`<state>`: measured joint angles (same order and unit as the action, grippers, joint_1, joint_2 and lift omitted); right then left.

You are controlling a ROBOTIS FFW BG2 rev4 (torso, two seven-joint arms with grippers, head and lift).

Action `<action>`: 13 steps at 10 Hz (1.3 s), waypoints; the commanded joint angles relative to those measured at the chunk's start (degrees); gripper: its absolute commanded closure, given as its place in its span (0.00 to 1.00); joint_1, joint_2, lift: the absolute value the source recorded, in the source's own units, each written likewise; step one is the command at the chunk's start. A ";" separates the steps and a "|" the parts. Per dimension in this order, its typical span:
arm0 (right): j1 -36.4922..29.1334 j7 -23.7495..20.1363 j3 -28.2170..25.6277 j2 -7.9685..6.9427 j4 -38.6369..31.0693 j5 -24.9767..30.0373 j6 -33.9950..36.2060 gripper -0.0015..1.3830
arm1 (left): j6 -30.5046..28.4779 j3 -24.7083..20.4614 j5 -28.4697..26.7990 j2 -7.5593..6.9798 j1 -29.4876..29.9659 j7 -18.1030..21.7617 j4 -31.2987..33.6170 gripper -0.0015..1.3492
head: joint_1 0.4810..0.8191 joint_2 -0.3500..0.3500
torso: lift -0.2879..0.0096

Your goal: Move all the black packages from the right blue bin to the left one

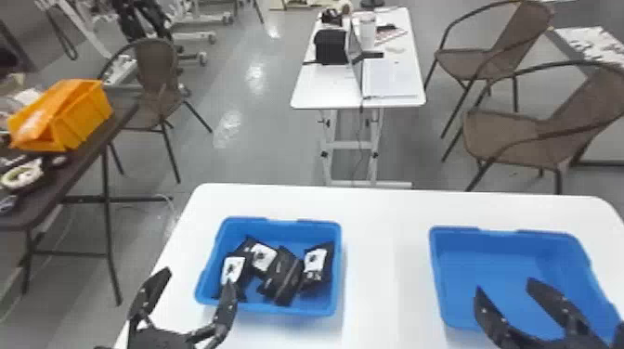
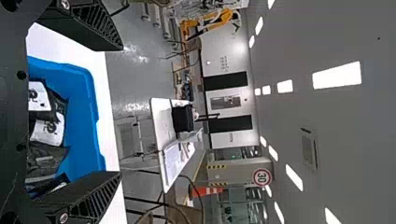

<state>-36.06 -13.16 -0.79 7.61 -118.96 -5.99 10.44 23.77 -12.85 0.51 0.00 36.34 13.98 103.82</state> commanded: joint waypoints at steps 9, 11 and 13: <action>-0.67 -0.11 -1.32 -4.70 0.13 2.39 0.02 0.27 | 0.75 1.60 0.89 0.15 -0.57 -2.73 -0.20 0.07 | 0.63 0.70 | 0.97; -1.38 2.00 -1.32 -5.41 0.04 2.48 -0.86 0.27 | 1.45 1.87 0.89 0.15 -0.92 -3.52 -0.73 0.06 | 0.63 0.70 | 0.97; -1.82 3.23 -1.32 -6.11 0.13 2.21 -1.13 0.27 | 1.54 2.04 0.98 0.15 -1.45 -3.78 -0.90 0.06 | 0.63 0.68 | 0.97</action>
<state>-37.79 -9.91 -2.11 1.68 -118.88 -3.69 9.41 25.30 -10.92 1.49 0.00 35.06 10.18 102.98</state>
